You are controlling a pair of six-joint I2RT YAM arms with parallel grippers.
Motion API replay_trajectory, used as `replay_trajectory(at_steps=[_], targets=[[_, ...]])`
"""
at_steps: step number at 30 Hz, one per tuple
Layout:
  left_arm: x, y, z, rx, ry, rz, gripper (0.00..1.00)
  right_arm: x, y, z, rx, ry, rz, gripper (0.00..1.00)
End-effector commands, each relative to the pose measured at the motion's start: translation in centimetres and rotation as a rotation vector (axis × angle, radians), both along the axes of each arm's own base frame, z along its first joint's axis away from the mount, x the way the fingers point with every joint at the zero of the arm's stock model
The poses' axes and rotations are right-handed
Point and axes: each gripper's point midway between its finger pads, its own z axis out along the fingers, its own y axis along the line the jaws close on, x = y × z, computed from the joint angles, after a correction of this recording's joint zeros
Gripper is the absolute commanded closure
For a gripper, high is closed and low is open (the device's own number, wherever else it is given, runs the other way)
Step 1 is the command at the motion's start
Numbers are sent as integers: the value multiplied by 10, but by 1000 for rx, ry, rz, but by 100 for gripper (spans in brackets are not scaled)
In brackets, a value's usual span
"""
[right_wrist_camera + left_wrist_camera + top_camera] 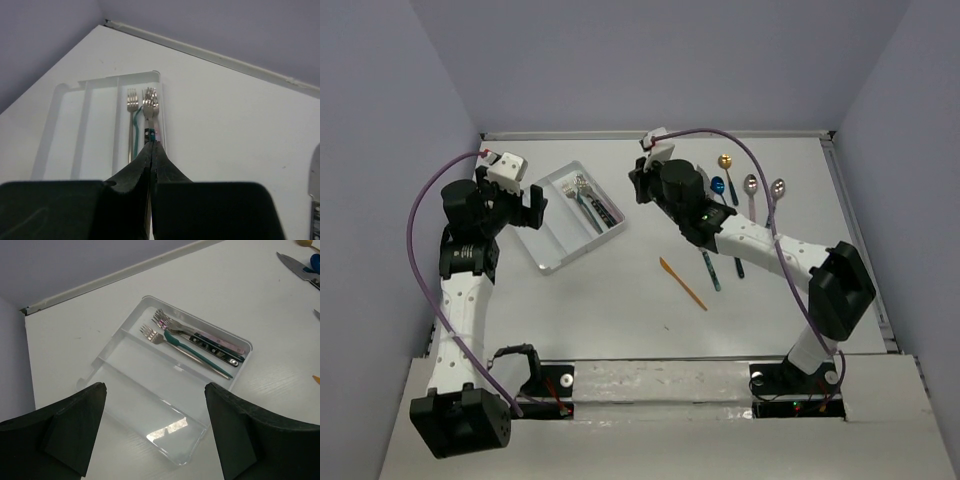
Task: Sort the eating utensils into containers
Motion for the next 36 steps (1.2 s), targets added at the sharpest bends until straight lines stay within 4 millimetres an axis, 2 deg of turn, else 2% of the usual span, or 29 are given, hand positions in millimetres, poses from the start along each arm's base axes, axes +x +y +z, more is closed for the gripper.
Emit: replay_trajectory(at_steps=[1, 2, 3, 4, 5, 6, 7, 8, 9, 10, 12, 15, 20, 25, 29, 32, 33, 34, 36], targets=[[-5, 5, 0, 44, 5, 17, 5, 44, -84, 39, -19, -25, -314, 100], [-5, 8, -5, 63, 12, 28, 5, 53, -110, 29, -37, 29, -382, 100], [-5, 15, -10, 85, 23, 60, 4, 55, -144, 3, -95, 128, -440, 100], [-4, 19, -14, 100, 30, 73, 4, 66, -173, -3, -62, 155, -492, 93], [-4, 22, -22, 116, 42, 84, 4, 78, -237, -29, -33, 268, -609, 85], [-4, 25, -26, 124, 47, 100, 4, 79, -269, -47, -26, 330, -681, 67], [-3, 26, -30, 124, 48, 105, 4, 76, -316, -81, -16, 440, -777, 59], [-2, 26, -32, 121, 49, 105, 4, 72, -313, -96, -22, 482, -759, 51], [-2, 25, -33, 117, 49, 101, 3, 72, -346, -109, -2, 521, -816, 46], [-2, 24, -34, 112, 51, 96, 3, 67, -357, -133, -1, 581, -835, 43], [-2, 23, -36, 105, 56, 95, 3, 63, -379, -154, 18, 641, -865, 43], [-2, 26, -38, 118, 57, 106, 3, 61, -390, -185, -16, 709, -888, 44], [-2, 31, -45, 137, 70, 125, 3, 62, -379, -229, -48, 829, -826, 47], [-2, 31, -48, 136, 76, 128, 3, 56, -386, -255, -107, 908, -862, 50], [-1, 31, -46, 135, 73, 129, 3, 49, -393, -261, -147, 931, -890, 54], [0, 31, -44, 131, 69, 127, 2, 44, -390, -266, -157, 950, -869, 74], [0, 31, -44, 129, 68, 126, 2, 43, -388, -268, -155, 957, -860, 90], [0, 30, -44, 128, 68, 124, 3, 42, -387, -272, -161, 971, -850, 99], [-1, 30, -43, 126, 66, 124, 3, 43, -388, -271, -169, 969, -845, 100]])
